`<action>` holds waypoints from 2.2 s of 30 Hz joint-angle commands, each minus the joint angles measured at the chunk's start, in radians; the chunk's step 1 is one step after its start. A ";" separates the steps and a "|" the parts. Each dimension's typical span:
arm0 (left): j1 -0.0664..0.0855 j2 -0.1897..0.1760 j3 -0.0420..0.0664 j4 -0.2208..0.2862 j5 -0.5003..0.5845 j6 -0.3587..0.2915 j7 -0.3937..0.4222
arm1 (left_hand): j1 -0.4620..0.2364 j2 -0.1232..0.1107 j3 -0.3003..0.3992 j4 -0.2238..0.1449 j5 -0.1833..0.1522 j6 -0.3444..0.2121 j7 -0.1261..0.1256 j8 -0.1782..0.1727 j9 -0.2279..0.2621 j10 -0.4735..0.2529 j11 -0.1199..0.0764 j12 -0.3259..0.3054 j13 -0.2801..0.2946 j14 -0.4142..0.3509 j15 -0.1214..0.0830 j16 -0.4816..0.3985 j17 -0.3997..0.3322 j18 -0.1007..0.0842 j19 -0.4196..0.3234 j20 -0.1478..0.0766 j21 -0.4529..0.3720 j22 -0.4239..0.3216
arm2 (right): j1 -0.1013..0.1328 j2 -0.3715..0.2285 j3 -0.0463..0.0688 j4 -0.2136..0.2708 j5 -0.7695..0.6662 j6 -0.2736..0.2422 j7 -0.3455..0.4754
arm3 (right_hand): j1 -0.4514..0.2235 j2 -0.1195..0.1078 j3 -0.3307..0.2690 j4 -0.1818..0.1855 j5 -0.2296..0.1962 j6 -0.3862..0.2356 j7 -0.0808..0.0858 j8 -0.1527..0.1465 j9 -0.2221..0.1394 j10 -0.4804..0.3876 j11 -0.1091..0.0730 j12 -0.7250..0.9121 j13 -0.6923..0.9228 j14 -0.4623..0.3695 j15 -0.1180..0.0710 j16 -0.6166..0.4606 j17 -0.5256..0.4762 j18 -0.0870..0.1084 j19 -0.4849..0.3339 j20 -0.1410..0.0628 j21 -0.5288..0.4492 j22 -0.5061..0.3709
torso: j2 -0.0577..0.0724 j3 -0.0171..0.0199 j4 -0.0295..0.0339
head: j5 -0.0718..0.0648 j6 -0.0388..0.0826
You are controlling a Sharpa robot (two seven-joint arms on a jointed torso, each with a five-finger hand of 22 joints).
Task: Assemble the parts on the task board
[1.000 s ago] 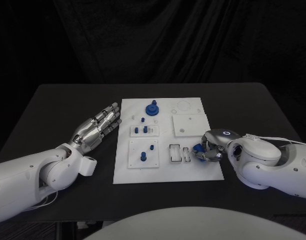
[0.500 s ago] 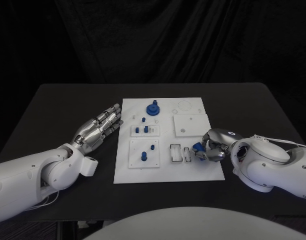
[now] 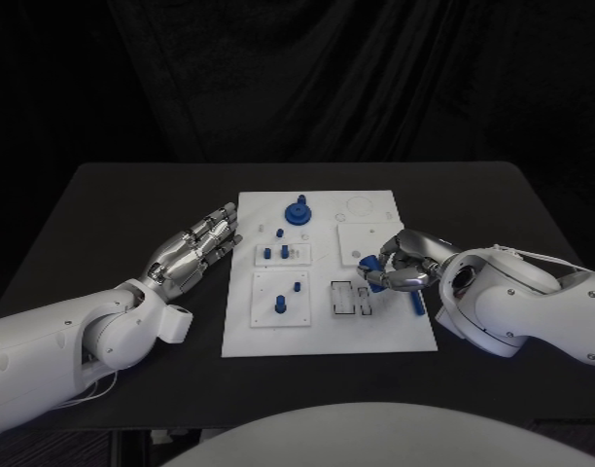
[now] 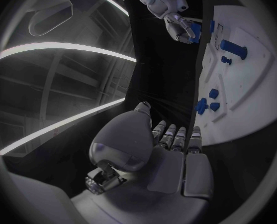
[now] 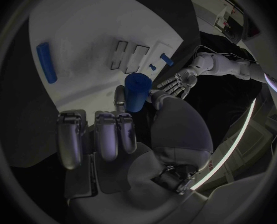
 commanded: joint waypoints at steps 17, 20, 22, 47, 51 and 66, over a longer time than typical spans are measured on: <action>-0.018 -0.006 0.001 0.003 0.004 0.014 0.006 | 0.012 0.001 0.008 0.001 0.001 0.003 0.005 0.005 0.001 0.002 0.007 0.010 0.002 0.000 0.011 -0.004 -0.002 0.017 -0.001 0.010 0.000 0.002 | -0.049 0.062 0.000 -0.034 -0.011 -0.003 -0.021 | 0.011 0.030 0.043 -0.002 -0.061 -0.018 -0.013 -0.033 -0.005 0.108 0.001 0.003 0.263 0.104 -0.003 0.003 0.263 -0.007 0.106 -0.005 0.001 0.262 | 0.001 -0.0014 0.0027 | 0.000 0.000; -0.020 -0.005 0.001 0.002 0.004 0.016 0.004 | 0.013 0.001 0.008 0.001 0.003 0.004 0.006 0.006 0.001 0.003 0.007 0.010 0.002 0.000 0.012 -0.004 -0.002 0.017 -0.001 0.010 0.000 0.002 | -0.051 0.066 0.000 -0.040 -0.016 0.006 -0.028 | 0.006 0.031 0.039 0.007 -0.081 -0.019 -0.011 -0.041 -0.008 0.108 0.003 0.003 0.263 0.104 -0.001 0.003 0.263 -0.006 0.105 -0.003 -0.001 0.261 | 0.001 -0.0010 -0.0006 | 0.002 0.000; -0.022 -0.003 0.001 0.001 0.004 0.017 0.003 | 0.013 0.001 0.009 0.000 0.004 0.004 0.006 0.006 0.001 0.003 0.007 0.010 0.002 0.000 0.013 -0.004 -0.002 0.016 0.000 0.010 0.000 0.002 | -0.051 0.070 0.000 -0.044 -0.017 0.010 -0.031 | 0.003 0.033 0.035 0.012 -0.101 -0.018 -0.009 -0.048 -0.010 0.108 0.005 0.003 0.263 0.104 0.001 0.003 0.263 -0.006 0.104 -0.002 -0.002 0.261 | 0.002 -0.0011 -0.0002 | 0.001 0.000; -0.031 -0.001 0.001 -0.008 0.004 0.019 0.003 | 0.017 0.001 0.013 -0.003 0.010 0.008 0.009 0.008 0.002 0.003 0.004 0.011 0.002 0.000 0.019 -0.004 -0.002 0.014 0.000 0.015 0.000 0.002 | -0.061 0.092 0.000 -0.068 -0.021 0.076 -0.023 | -0.119 0.068 -0.111 0.018 -0.240 -0.002 0.007 -0.118 -0.044 0.108 0.020 0.003 0.263 0.104 0.014 0.003 0.263 -0.002 0.096 0.012 -0.014 0.256 | -0.001 -0.0016 0.0017 | 0.011 0.000; -0.032 0.001 0.001 -0.011 0.004 0.020 0.002 | 0.021 0.001 0.017 -0.007 0.016 0.008 0.009 0.009 0.002 0.003 0.003 0.011 0.002 0.000 0.021 -0.004 -0.002 0.013 0.000 0.016 0.000 0.002 | -0.062 0.095 -0.001 -0.070 -0.021 0.078 -0.016 | -0.122 0.073 -0.117 0.019 -0.249 -0.003 0.007 -0.121 -0.045 0.108 0.020 0.003 0.263 0.104 0.014 0.003 0.263 -0.002 0.097 0.012 -0.013 0.256 | -0.001 -0.0024 0.0009 | 0.013 0.000; -0.038 0.000 0.001 -0.013 0.004 0.022 -0.001 | 0.024 0.001 0.020 -0.010 0.020 0.008 0.010 0.009 0.002 0.003 0.003 0.011 0.002 0.000 0.022 -0.004 -0.002 0.012 0.000 0.016 0.000 0.002 | -0.062 0.100 -0.001 -0.079 -0.021 0.019 0.011 | -0.239 0.112 -0.242 0.020 -0.301 -0.014 0.016 -0.143 -0.047 0.108 0.028 0.003 0.263 0.104 0.021 0.003 0.263 0.002 0.088 0.019 -0.027 0.251 | -0.001 -0.0013 -0.0003 | 0.016 0.000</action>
